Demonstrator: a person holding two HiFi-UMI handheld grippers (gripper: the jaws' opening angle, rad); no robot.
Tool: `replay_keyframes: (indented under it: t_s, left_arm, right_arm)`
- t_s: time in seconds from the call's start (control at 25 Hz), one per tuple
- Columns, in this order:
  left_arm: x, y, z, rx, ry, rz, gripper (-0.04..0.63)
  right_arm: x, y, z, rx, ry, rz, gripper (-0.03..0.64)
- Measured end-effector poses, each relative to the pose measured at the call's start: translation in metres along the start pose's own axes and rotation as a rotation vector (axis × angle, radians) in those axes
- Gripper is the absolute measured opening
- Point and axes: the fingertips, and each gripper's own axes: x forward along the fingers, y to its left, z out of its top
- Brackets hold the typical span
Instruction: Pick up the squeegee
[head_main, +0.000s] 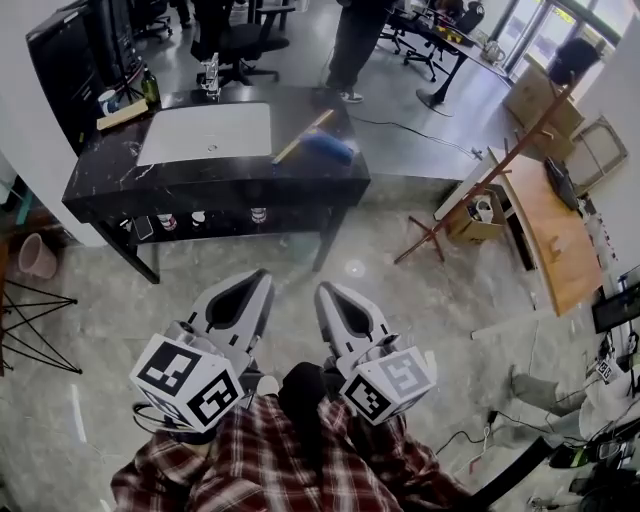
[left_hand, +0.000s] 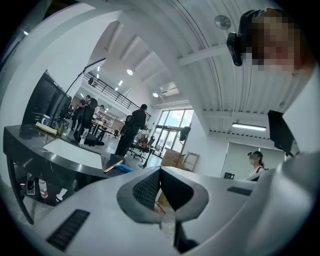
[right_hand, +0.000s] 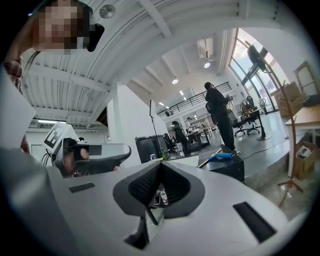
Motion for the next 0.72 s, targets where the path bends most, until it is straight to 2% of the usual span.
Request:
replay_keyframes:
  t_s: [0.24,0.4,0.72]
  left_arm:
    - [0.035,0.028,0.005,-0.048,0.023,-0.017,0.011]
    - [0.076,0.048,0.013,-0.082,0.015,-0.018,0.011]
    - [0.191,0.081,0.047,-0.044,-0.012,0.023,0.011]
  right_arm:
    - [0.028,-0.037,0.002,0.036,0.008,-0.046,0.011]
    - [0.056,-0.077,0.009,0.048,0.018,-0.058,0.011]
    - [0.128,-0.169,0.062,0.012,0.02,-0.017,0.011]
